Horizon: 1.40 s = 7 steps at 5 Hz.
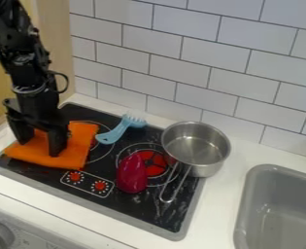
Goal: Takes the orange rag and puts it on top of the left burner
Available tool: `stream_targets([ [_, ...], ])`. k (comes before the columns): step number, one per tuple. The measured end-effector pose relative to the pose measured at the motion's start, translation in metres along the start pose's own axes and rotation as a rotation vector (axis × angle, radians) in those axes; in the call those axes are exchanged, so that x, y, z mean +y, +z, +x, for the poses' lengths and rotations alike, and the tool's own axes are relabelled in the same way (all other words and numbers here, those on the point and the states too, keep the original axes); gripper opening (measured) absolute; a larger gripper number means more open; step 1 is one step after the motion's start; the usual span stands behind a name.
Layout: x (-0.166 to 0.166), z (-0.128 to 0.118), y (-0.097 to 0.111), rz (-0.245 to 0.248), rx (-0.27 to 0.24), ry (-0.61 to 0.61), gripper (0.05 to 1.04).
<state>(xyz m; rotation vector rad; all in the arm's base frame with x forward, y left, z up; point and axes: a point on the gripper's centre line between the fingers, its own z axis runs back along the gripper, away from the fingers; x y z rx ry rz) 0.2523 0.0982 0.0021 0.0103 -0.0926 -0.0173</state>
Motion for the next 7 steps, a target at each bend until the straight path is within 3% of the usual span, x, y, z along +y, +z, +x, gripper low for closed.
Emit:
stream_targets([
  [4,-0.01,0.065,-0.004,-0.013,-0.044,-0.043,0.999],
  [7,-0.01,0.087,-0.007,-0.039,-0.058,-0.042,0.999],
])
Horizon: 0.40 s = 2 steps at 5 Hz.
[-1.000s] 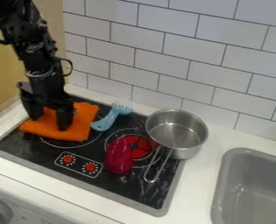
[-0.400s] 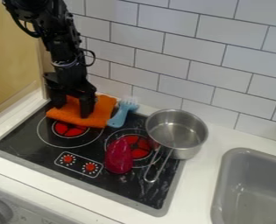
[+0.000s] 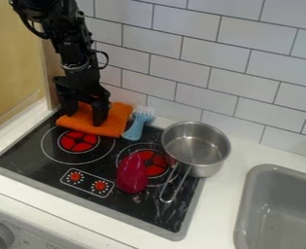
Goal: Takes the orange rag and puts it on top of the left burner
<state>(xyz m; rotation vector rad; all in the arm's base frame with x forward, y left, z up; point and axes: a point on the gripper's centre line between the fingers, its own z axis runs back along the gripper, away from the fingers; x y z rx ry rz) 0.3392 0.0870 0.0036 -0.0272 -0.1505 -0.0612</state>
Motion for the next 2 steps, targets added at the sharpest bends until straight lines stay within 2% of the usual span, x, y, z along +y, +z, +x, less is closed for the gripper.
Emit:
stream_targets([
  [1,-0.001,0.001,0.0,-0.005,-0.004,0.005,0.999],
  [2,-0.007,-0.003,0.012,-0.016,-0.029,0.001,0.999],
])
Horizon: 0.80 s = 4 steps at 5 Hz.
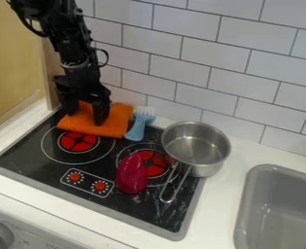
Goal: Takes the orange rag and puts it on top of the left burner
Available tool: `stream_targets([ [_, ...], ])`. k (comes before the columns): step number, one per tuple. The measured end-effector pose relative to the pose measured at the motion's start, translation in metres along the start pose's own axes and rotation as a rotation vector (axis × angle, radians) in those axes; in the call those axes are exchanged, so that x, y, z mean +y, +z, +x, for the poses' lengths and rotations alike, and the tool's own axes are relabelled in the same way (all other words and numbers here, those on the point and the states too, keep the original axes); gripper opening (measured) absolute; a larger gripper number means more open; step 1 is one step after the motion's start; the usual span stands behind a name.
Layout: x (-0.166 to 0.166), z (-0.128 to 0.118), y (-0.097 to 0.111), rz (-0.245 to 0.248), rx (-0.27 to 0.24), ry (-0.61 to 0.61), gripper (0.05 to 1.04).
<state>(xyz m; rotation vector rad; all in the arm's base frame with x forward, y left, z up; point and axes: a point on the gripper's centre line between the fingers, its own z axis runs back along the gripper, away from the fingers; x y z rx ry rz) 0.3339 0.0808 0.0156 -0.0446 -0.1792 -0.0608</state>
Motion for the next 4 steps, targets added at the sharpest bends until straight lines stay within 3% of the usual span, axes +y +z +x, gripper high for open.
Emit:
stream_targets([
  [3,-0.008,-0.01,0.046,-0.012,-0.093,-0.019,0.999],
  [4,-0.009,-0.011,0.047,-0.012,-0.093,-0.021,0.999],
])
